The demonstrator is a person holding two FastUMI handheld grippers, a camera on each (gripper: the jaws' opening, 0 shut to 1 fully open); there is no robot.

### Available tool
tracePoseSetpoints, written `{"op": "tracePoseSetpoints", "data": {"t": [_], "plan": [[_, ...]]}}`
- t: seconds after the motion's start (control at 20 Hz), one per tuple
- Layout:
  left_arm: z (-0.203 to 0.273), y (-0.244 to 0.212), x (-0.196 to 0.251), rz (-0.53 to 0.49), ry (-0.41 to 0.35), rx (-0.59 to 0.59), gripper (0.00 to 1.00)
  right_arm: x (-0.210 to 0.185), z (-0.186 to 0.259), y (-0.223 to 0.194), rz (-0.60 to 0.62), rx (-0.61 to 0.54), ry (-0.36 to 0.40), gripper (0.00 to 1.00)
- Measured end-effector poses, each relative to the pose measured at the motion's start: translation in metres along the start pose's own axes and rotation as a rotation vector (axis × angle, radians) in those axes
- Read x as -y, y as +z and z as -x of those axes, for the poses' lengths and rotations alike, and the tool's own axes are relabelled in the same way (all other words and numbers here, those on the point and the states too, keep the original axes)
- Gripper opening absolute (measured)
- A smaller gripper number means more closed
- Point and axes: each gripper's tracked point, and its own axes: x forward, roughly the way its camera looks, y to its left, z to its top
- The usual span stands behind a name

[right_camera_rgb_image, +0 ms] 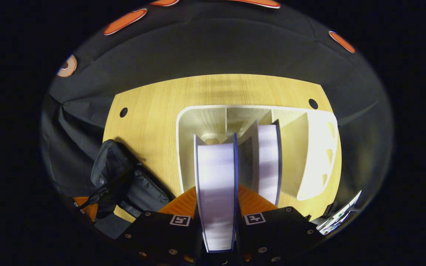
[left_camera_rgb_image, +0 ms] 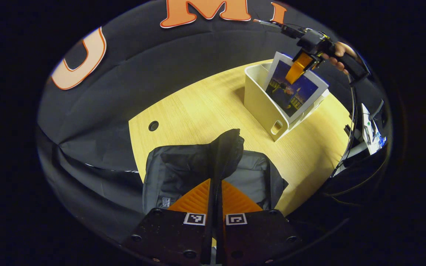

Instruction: Open the schoolbag, grab two books from the bookshelf and put them into the schoolbag.

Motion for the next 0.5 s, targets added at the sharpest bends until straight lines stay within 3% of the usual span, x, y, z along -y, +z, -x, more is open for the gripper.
{"op": "tracePoseSetpoints", "data": {"t": [0.3, 0.5], "plan": [[-0.006, -0.008, 0.009, -0.018, -0.020, -0.004, 0.06, -0.007, 0.027, -0.070, -0.029, -0.001, 0.061, 0.38], [-0.005, -0.008, 0.010, -0.017, -0.020, 0.011, 0.06, -0.011, 0.041, -0.116, -0.107, 0.008, 0.174, 0.37]]}}
